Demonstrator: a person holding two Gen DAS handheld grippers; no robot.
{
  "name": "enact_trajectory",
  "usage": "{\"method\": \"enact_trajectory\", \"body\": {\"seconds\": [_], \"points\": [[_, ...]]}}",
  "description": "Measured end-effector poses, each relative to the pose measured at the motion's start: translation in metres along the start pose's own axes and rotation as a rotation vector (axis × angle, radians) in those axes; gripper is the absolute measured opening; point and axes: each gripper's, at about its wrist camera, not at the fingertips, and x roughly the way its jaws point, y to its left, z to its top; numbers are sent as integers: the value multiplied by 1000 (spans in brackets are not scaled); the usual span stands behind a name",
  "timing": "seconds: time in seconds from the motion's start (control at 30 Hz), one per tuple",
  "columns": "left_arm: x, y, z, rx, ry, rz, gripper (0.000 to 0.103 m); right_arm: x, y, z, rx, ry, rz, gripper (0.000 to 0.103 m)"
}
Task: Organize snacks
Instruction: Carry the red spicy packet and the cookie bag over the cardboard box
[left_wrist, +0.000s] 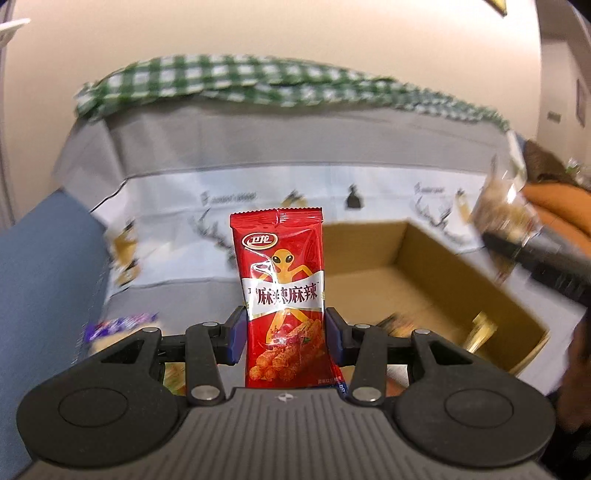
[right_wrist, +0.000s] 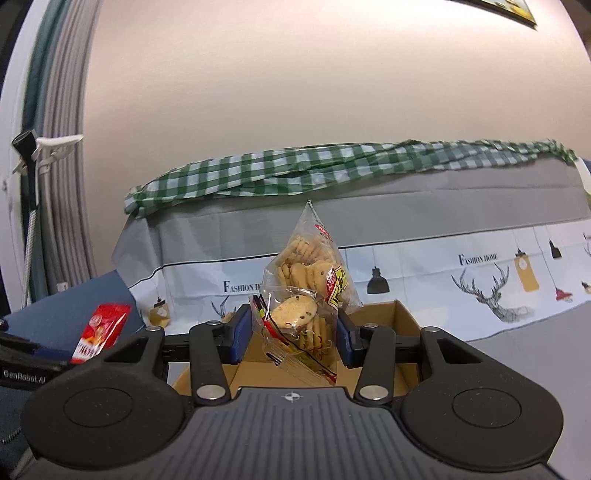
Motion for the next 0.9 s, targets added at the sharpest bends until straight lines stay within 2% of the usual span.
{"method": "enact_trajectory", "body": {"seconds": [0.2,0.37,0.57,0.9], "points": [[15,-43,39,7,-34,-55,48,2,-7,-1,40,5,-23,48],[26,-71,60,31,-46,-83,48,3,-11,0,65,9,-28,48],[36,-84,69,30,-40,-90,48,6,-19,0,119,18,-44,48],[43,-83,71,25,-29,-93,48,11,-24,0,149,29,-49,48]]}}
